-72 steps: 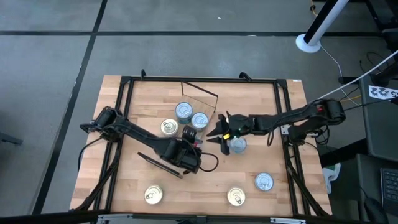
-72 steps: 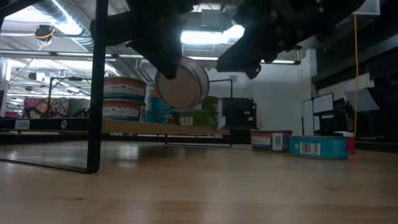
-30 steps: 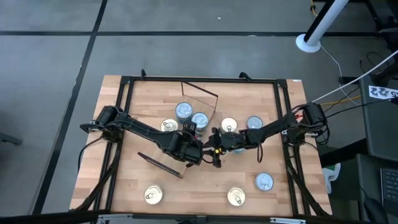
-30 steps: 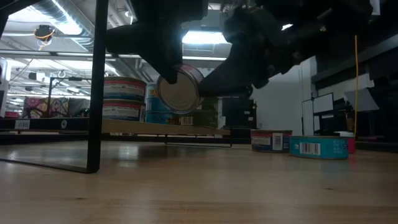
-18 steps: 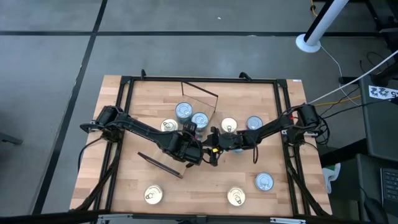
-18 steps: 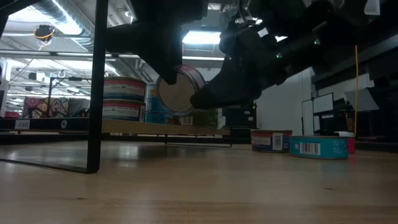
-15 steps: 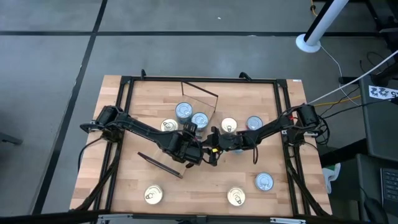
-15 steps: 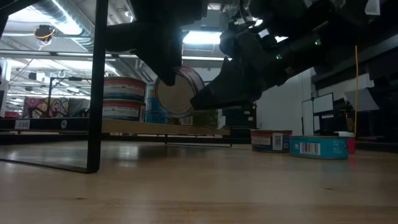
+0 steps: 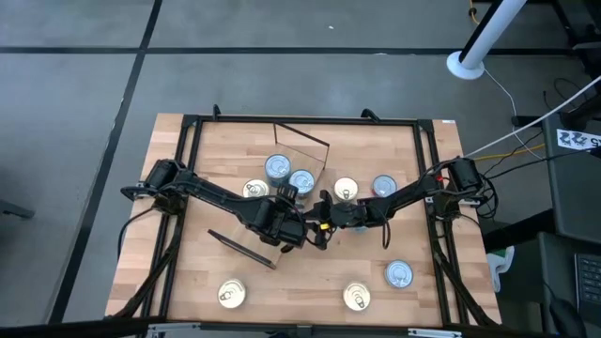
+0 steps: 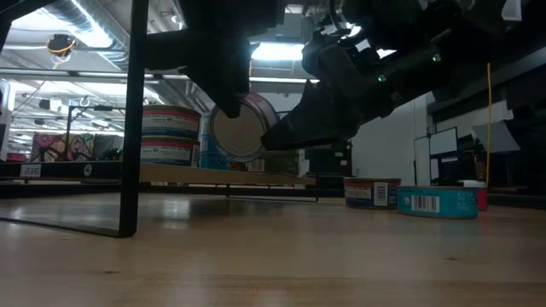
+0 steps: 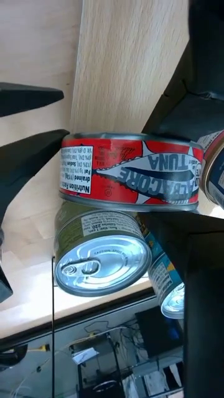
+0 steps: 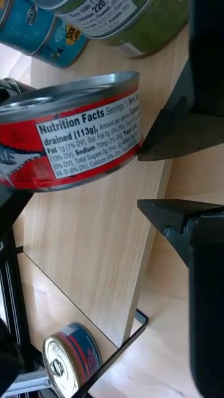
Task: Stack canned seafood by type on shelf
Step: Put the middle red tuna can on the shelf
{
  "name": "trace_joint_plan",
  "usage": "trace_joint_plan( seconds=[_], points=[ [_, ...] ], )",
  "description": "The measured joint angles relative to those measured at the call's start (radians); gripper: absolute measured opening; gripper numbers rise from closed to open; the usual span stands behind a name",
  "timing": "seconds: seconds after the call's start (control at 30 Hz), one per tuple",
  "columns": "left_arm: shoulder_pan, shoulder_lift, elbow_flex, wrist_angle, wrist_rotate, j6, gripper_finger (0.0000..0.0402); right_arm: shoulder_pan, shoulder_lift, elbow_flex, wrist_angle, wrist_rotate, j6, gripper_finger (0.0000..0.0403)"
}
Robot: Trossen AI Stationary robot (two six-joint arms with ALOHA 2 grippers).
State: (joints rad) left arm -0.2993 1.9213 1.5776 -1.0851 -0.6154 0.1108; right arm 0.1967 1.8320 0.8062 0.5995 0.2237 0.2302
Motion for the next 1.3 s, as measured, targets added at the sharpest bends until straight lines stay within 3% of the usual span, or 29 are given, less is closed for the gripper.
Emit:
trace_joint_plan(
  seconds=[0.5, 0.67, 1.3],
  points=[
    [-0.001, 0.0, 0.0, 0.002, 0.031, 0.018, 0.0162, -0.001, 0.0, 0.0, 0.002, 0.003, 0.0, 0.0113],
    [-0.002, 0.001, 0.0, 0.005, 0.144, 0.053, 0.0179, -0.002, 0.0, 0.001, 0.01, 0.01, -0.001, 0.0113],
    [-0.002, 0.011, 0.0, 0.023, 0.207, 0.061, 0.0235, -0.001, 0.0, 0.001, 0.002, 0.002, 0.0, 0.0113]
  ],
)
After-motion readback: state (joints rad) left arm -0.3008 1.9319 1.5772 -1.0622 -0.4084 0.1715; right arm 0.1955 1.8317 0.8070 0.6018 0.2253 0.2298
